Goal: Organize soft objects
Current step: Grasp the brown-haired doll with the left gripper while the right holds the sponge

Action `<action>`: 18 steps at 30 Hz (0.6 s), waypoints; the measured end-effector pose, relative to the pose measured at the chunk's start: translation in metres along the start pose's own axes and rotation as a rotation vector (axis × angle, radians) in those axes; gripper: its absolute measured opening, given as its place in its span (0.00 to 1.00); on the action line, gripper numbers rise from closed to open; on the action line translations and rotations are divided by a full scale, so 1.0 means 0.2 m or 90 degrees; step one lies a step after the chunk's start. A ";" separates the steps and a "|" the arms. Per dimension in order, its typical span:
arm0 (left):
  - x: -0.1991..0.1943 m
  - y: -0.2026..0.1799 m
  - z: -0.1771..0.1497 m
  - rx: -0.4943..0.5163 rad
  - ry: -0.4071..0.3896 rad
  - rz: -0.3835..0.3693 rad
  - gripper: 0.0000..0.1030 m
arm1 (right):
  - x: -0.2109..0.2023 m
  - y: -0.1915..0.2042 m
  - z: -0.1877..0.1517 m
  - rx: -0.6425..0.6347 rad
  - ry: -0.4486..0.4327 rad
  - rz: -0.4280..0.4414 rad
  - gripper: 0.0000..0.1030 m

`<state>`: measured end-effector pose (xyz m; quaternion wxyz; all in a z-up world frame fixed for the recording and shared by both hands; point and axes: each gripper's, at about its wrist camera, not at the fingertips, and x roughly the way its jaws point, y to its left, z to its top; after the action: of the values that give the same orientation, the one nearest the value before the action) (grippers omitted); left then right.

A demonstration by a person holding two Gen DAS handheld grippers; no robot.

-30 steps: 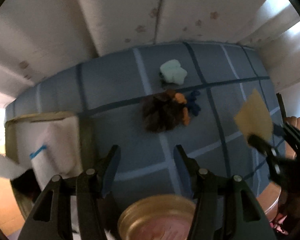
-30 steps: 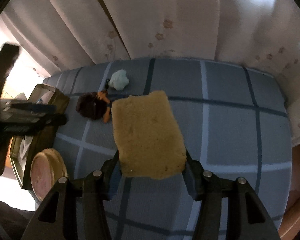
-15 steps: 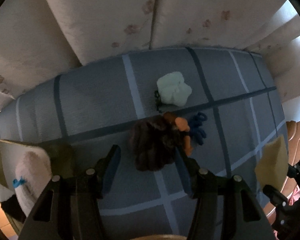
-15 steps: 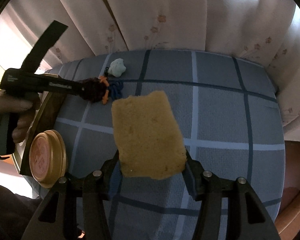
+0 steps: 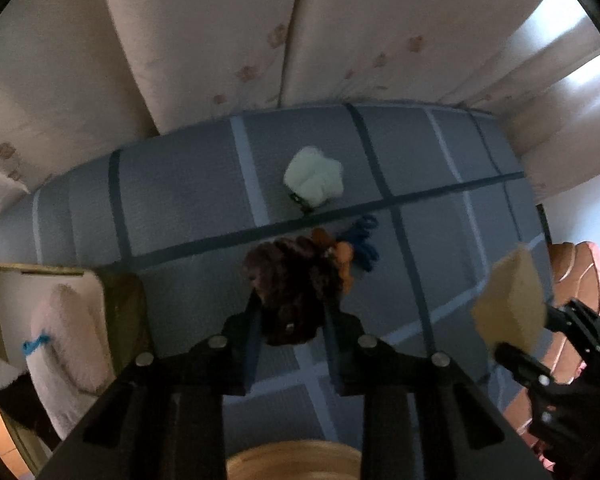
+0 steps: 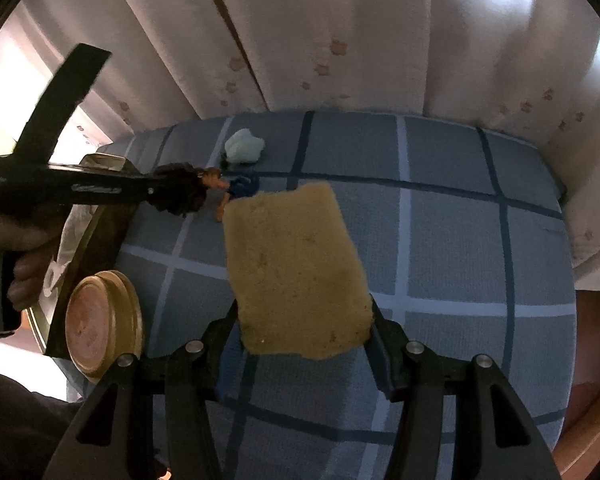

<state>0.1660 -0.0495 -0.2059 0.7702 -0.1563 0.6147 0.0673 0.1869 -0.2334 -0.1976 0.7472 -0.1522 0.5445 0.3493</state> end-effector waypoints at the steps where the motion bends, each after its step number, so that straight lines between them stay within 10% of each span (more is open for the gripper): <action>1: -0.02 0.00 -0.01 -0.001 -0.003 -0.002 0.24 | 0.00 0.01 0.00 -0.002 -0.001 0.003 0.54; 9: -0.15 0.01 -0.10 -0.014 -0.021 0.002 0.24 | 0.01 0.10 0.02 -0.014 -0.004 0.015 0.54; 18: -0.21 0.08 -0.21 0.047 -0.011 0.142 0.24 | -0.01 0.19 -0.01 -0.015 -0.011 0.014 0.54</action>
<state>0.1116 -0.0448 -0.1754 0.7683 -0.0577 0.6238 0.1312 0.1592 -0.2094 -0.1906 0.7461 -0.1523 0.5356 0.3651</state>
